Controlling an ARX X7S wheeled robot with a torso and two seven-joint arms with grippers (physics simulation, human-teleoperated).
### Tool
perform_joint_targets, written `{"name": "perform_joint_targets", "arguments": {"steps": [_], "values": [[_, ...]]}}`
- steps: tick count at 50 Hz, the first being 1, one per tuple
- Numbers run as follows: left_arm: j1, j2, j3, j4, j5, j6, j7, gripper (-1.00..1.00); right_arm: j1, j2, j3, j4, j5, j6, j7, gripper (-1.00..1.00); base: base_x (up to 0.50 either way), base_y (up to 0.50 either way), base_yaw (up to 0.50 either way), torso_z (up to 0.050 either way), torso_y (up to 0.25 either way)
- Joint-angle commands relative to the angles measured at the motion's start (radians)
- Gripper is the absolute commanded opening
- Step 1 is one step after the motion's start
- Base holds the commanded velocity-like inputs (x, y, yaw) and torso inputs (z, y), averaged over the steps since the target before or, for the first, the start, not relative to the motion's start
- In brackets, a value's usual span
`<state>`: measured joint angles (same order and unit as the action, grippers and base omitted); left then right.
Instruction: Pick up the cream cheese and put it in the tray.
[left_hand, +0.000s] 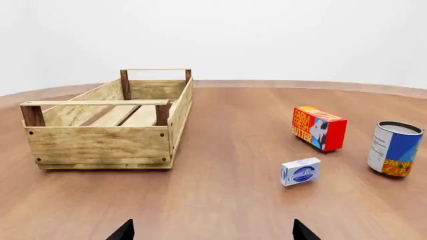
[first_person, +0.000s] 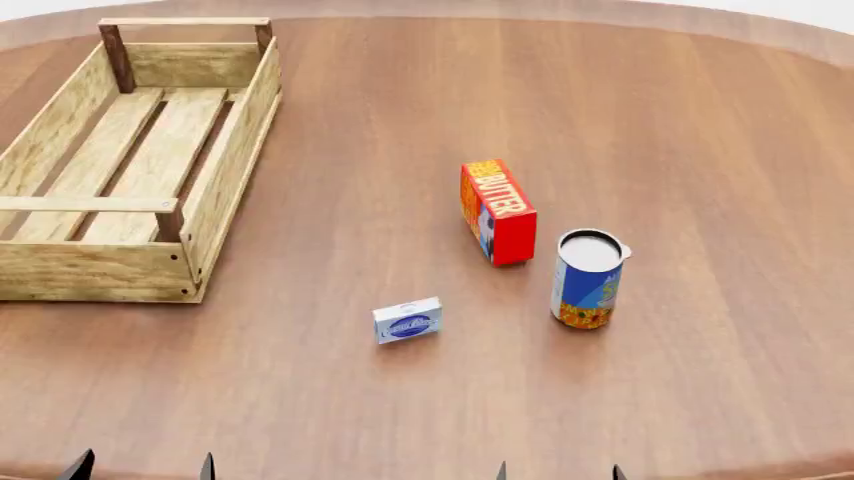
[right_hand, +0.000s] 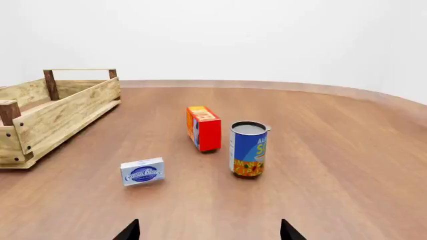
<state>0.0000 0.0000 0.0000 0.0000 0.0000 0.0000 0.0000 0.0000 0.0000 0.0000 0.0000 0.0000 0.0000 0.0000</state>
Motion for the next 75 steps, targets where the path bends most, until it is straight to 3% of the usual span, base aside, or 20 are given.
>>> {"name": "perform_joint_targets", "arguments": {"steps": [1, 21, 25, 30, 39, 46, 75], "values": [[0.005, -0.013, 0.015, 0.015, -0.013, -0.010, -0.015, 1.00, -0.004, 0.020, -0.025, -0.010, 0.019, 0.005, 0.026, 1.00, 0.00, 0.00, 0.00, 0.000, 0.000], [0.044, -0.063, 0.066, 0.046, -0.079, 0.096, -0.060, 1.00, -0.050, 0.066, -0.074, -0.065, 0.041, -0.055, 0.094, 1.00, 0.00, 0.00, 0.00, 0.000, 0.000], [0.069, -0.063, 0.070, 0.050, -0.051, 0.206, -0.090, 1.00, -0.070, 0.071, -0.073, -0.091, 0.031, -0.097, 0.119, 1.00, 0.00, 0.00, 0.00, 0.000, 0.000], [0.095, -0.056, 0.061, 0.009, 0.023, 0.482, -0.167, 1.00, -0.108, 0.064, -0.064, -0.100, 0.015, -0.285, 0.168, 1.00, 0.00, 0.00, 0.00, 0.000, 0.000], [0.138, -0.072, 0.072, -0.008, 0.050, 0.714, -0.207, 1.00, -0.136, 0.064, -0.059, -0.067, -0.021, -0.539, 0.221, 1.00, 0.00, 0.00, 0.00, 0.000, 0.000], [0.156, -0.073, 0.066, -0.034, 0.090, 0.860, -0.252, 1.00, -0.140, 0.066, -0.058, -0.047, -0.047, -0.627, 0.267, 1.00, 0.00, 0.00, 0.00, 0.000, 0.000], [0.119, -0.099, 0.093, -0.078, 0.104, 0.839, -0.319, 1.00, -0.126, 0.088, -0.081, -0.016, -0.130, -0.645, 0.360, 1.00, 0.00, 0.00, 0.00, 0.000, 0.000]]}}
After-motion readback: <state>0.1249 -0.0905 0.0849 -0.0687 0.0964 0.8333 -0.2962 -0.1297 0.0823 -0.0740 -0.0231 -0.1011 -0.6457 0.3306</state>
